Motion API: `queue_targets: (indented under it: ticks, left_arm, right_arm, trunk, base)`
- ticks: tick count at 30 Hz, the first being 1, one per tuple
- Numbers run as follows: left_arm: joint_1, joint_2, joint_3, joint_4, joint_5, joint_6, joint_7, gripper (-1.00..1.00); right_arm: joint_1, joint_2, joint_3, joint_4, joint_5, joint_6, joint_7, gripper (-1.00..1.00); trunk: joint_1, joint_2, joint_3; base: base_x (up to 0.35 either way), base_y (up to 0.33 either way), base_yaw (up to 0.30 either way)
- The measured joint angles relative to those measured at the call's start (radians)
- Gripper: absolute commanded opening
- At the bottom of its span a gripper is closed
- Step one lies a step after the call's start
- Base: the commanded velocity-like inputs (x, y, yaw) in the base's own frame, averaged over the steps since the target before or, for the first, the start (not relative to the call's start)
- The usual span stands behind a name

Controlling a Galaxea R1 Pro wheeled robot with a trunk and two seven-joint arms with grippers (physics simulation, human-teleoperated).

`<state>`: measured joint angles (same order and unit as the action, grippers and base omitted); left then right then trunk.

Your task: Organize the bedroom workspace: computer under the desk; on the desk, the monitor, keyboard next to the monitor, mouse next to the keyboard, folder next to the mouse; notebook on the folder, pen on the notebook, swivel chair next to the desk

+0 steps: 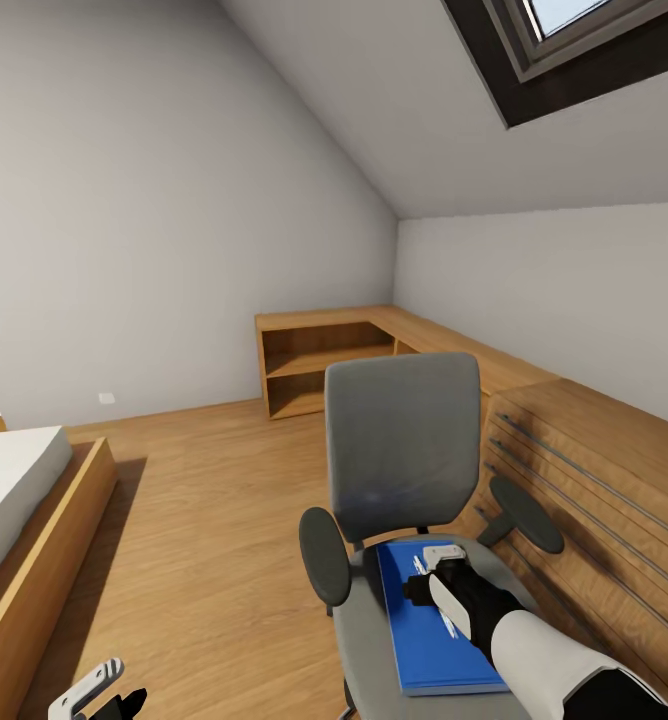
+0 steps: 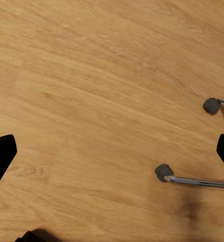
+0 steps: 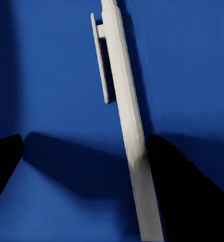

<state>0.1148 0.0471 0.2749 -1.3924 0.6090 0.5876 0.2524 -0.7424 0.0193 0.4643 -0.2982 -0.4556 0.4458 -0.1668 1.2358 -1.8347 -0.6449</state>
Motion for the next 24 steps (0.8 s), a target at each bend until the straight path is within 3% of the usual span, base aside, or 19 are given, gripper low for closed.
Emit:
queue_targets:
  ticks: [24]
  left_arm:
    - [0.0,-0.001,0.0,0.0,0.0,0.0,0.0,1.0]
  right_arm:
    - [0.0,0.0,0.003,-0.001,0.013,0.002,0.001,-1.0]
  trunk:
    - [0.0,0.0,0.0]
  base:
    - [0.0,0.0,0.0]
